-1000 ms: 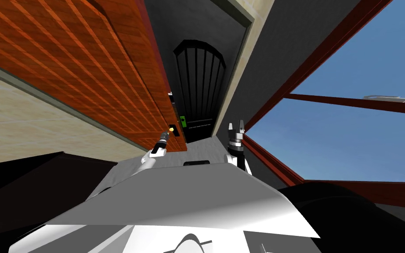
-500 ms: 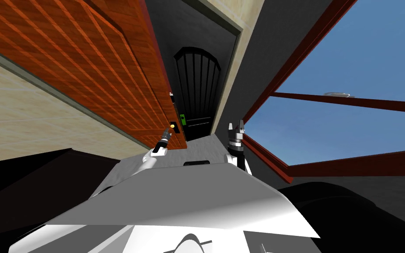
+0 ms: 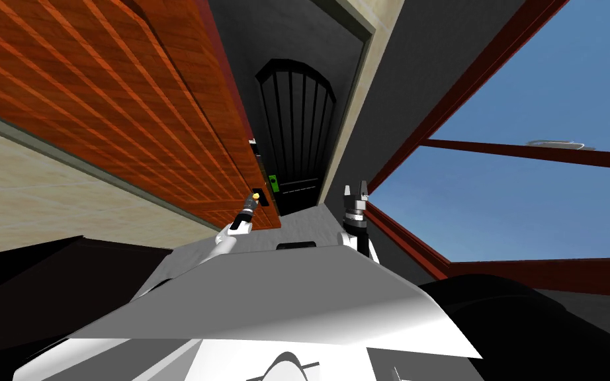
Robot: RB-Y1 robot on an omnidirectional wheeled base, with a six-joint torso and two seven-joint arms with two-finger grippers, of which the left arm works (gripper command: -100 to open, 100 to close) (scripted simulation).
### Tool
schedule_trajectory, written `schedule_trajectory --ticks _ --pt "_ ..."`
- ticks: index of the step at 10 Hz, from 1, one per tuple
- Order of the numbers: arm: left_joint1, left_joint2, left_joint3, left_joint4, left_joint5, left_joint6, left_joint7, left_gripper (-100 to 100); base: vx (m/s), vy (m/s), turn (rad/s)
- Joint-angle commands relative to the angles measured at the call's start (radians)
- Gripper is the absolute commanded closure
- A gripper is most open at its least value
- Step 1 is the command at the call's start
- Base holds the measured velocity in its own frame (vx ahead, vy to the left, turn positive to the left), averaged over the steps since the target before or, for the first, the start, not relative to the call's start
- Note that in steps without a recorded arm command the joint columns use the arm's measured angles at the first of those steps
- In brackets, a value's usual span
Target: Pull the door open
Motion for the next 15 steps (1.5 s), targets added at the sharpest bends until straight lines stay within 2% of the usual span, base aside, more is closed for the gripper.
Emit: schedule_trajectory --ticks 1,2,3,8,9,11,15 --pt "-0.004 -0.003 0.005 0.006 0.000 -0.004 -0.004 -100 0.210 0.036 -0.028" --pt "-0.003 -0.002 0.003 0.004 0.000 -0.002 -0.002 -100 0.092 0.010 -0.004" --pt "-0.003 -0.002 0.003 0.004 0.000 -0.002 -0.002 100 -0.006 0.002 0.005" --pt "-0.003 -0.002 0.003 0.004 0.000 -0.002 -0.002 100 -0.018 -0.001 0.001" --pt "0.006 0.011 -0.019 -0.005 -0.002 -0.004 0.012 100 -0.125 0.078 -0.091" --pt "0.012 0.022 -0.038 -0.015 -0.004 -0.008 0.025 100 -0.183 0.129 -0.150" --pt "0.031 0.056 -0.101 -0.047 -0.009 -0.020 0.069 100 -0.214 0.136 -0.134"
